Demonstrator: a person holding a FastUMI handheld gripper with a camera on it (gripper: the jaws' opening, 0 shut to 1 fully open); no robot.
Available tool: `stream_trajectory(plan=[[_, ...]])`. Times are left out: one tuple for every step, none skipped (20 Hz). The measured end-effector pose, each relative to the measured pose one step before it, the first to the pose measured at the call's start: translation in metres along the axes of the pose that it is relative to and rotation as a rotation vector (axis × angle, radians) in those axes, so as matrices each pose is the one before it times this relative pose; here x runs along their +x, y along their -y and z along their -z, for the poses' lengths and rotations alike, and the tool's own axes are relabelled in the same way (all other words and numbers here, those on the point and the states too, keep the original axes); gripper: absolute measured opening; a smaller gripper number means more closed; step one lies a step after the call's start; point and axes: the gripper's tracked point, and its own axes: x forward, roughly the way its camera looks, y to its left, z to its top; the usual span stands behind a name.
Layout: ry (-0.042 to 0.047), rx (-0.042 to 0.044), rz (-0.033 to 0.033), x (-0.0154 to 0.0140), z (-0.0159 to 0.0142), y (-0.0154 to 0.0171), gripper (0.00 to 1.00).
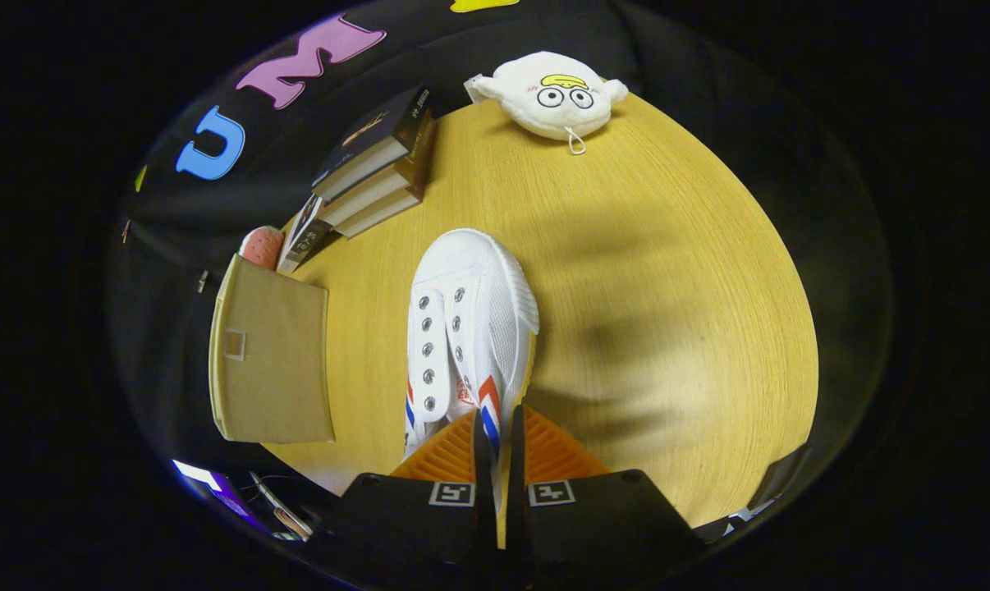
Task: Open the storage box then place both shoes into the box .Put the left shoe in first, then the right shoe, with the right side of both shoes facing outward in a uniform manner.
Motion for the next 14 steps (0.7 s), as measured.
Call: stream_trajectory(plan=[[0.01128,0.01553,-0.00963,-0.00584,-0.00231,-0.00925,0.09],[0.01189,0.01284,-0.0117,-0.00593,-0.00266,-0.01079,0.09],[0.0108,0.00844,-0.0128,-0.00628,-0.0027,-0.0118,0.09],[0.0125,0.00634,-0.01531,-0.0061,-0.00327,-0.01354,0.09],[0.00755,0.00172,-0.02158,-0.00537,-0.00184,-0.01563,0.09],[0.00899,0.00823,-0.02124,-0.00507,-0.00306,-0.01559,0.09],[0.01124,0.00789,-0.02366,-0.00558,-0.00283,-0.01663,0.09],[0.01242,0.00305,-0.02277,-0.00501,-0.00307,-0.01817,0.09],[0.01338,0.00074,-0.02084,-0.00379,-0.00388,-0.01669,0.09],[0.01048,0.00507,-0.02125,-0.00194,-0.00315,-0.01676,0.09],[0.00775,0.00535,-0.01958,-0.00082,-0.00284,-0.01555,0.09],[0.00979,0.00616,-0.01138,-0.00655,0.00547,-0.01296,0.09],[0.00858,0.0033,-0.00475,0.00045,-0.00171,-0.01308,0.09],[0.00686,-0.00465,-0.00387,0.00077,0.00026,-0.0131,0.09]])
